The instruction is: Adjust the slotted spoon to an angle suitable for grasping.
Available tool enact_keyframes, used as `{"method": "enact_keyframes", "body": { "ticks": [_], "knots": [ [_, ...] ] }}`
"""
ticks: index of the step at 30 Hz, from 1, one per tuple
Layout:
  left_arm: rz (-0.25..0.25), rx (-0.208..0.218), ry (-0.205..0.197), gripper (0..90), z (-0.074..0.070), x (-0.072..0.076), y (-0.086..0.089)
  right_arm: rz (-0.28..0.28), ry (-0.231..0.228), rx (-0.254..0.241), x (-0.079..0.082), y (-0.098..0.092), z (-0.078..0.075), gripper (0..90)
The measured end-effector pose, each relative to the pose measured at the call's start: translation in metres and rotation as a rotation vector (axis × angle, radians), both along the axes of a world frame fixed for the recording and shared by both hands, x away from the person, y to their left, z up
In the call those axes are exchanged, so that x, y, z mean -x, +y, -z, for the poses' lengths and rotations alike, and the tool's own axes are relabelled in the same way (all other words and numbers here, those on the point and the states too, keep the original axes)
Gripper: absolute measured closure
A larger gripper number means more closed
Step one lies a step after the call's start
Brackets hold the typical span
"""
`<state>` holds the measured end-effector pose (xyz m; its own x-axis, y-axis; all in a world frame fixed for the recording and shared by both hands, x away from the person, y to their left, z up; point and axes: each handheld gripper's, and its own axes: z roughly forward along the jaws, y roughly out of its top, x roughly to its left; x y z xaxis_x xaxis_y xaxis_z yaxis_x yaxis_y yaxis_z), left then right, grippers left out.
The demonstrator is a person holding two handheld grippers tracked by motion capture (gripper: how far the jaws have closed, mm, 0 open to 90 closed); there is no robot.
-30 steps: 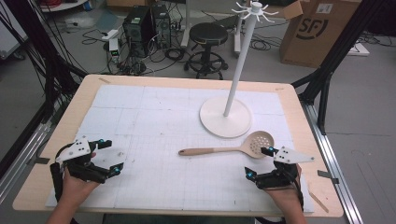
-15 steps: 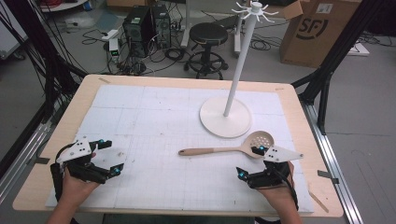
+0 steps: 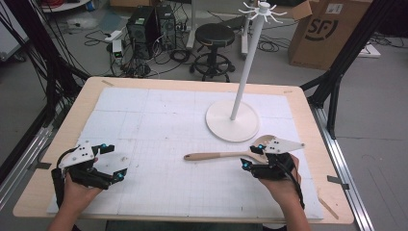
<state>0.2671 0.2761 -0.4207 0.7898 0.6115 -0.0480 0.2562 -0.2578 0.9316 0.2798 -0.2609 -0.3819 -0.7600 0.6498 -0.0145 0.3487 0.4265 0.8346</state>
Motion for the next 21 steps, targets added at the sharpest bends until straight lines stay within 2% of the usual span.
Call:
{"method": "enact_keyframes", "body": {
  "ticks": [1, 5, 6, 8, 11, 16, 21],
  "knots": [
    [0.000, 0.000, 0.000, 1.8, 0.000, 0.000, 0.000, -0.024, 0.007, 0.014, -0.004, 0.010, -0.001, 45.1],
    [-0.002, 0.001, 0.001, 1.8, 0.000, 0.000, 0.000, -0.063, 0.031, 0.064, -0.014, 0.031, 0.000, 50.7],
    [-0.002, 0.001, 0.001, 1.8, 0.000, 0.000, 0.000, -0.063, 0.031, 0.064, -0.014, 0.031, 0.000, 50.7],
    [0.001, -0.004, 0.000, 1.8, 0.000, 0.000, 0.001, -0.105, 0.059, 0.095, -0.022, 0.046, 0.000, 57.5],
    [0.003, -0.003, 0.001, 1.8, 0.000, 0.000, 0.001, -0.119, 0.081, 0.123, -0.029, 0.060, -0.001, 61.7],
    [0.001, -0.004, -0.005, 1.8, 0.000, 0.001, 0.001, -0.089, 0.131, 0.183, -0.046, 0.067, 0.001, 69.6],
    [-0.004, 0.001, -0.006, 1.8, 0.000, 0.000, 0.003, -0.052, 0.163, 0.176, -0.052, 0.064, 0.003, 76.9]
  ]
}}
